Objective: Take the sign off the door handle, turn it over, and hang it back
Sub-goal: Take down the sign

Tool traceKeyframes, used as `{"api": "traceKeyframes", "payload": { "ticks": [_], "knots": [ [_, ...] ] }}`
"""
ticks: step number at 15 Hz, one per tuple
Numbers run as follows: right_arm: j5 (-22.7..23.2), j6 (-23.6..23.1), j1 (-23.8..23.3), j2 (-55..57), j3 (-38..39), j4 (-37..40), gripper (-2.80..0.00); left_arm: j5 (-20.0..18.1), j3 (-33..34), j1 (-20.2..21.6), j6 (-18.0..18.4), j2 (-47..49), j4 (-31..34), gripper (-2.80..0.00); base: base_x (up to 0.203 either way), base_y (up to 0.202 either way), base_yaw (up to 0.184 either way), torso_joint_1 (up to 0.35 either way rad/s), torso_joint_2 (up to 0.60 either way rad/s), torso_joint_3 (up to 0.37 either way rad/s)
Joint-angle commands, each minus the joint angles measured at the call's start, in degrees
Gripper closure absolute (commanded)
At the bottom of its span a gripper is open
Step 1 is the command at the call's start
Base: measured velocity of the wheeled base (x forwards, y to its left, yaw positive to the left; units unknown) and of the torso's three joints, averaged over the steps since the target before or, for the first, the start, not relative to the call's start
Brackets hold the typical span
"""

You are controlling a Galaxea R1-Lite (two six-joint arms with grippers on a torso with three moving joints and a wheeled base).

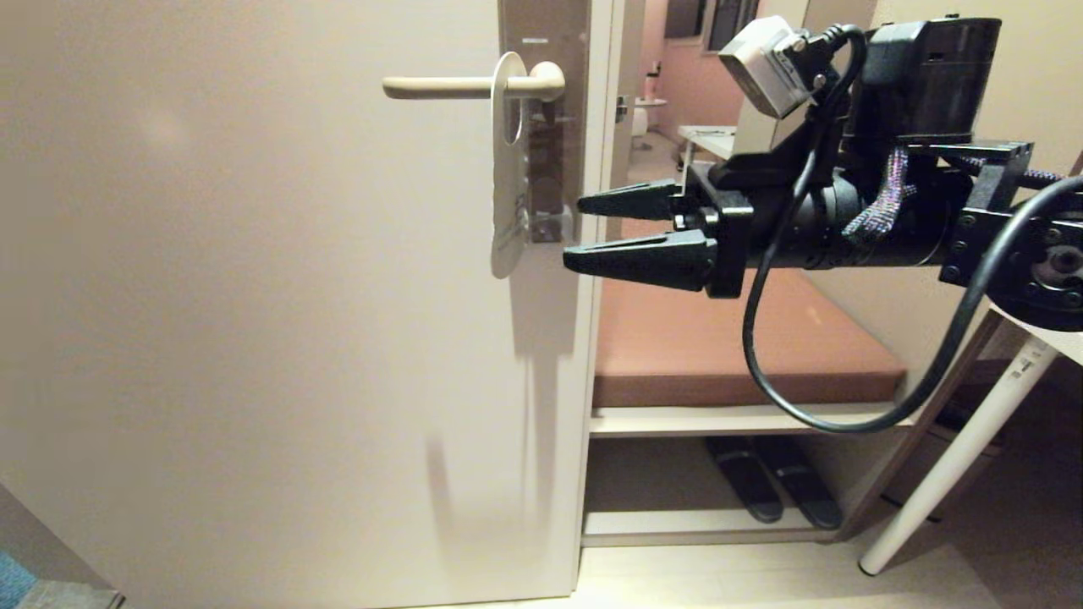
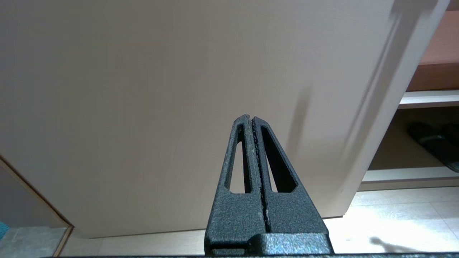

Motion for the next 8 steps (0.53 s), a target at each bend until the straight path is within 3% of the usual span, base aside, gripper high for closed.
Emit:
{"api": "traceKeyframes", "payload": {
  "ticks": [1, 8],
  "knots": [
    [-0.5, 0.3, 0.7, -1.9, 0.0, 1.0, -2.80, 0.0, 0.0, 0.0, 0.0, 0.1, 0.0, 0.00, 0.000, 0.000, 0.000, 0.000, 0.00, 0.000],
    [-17.1, 7.8, 6.4, -2.0, -0.1, 1.6, -2.80, 0.0, 0.0, 0.0, 0.0, 0.1, 0.0, 0.00, 0.000, 0.000, 0.000, 0.000, 0.00, 0.000]
  ]
}}
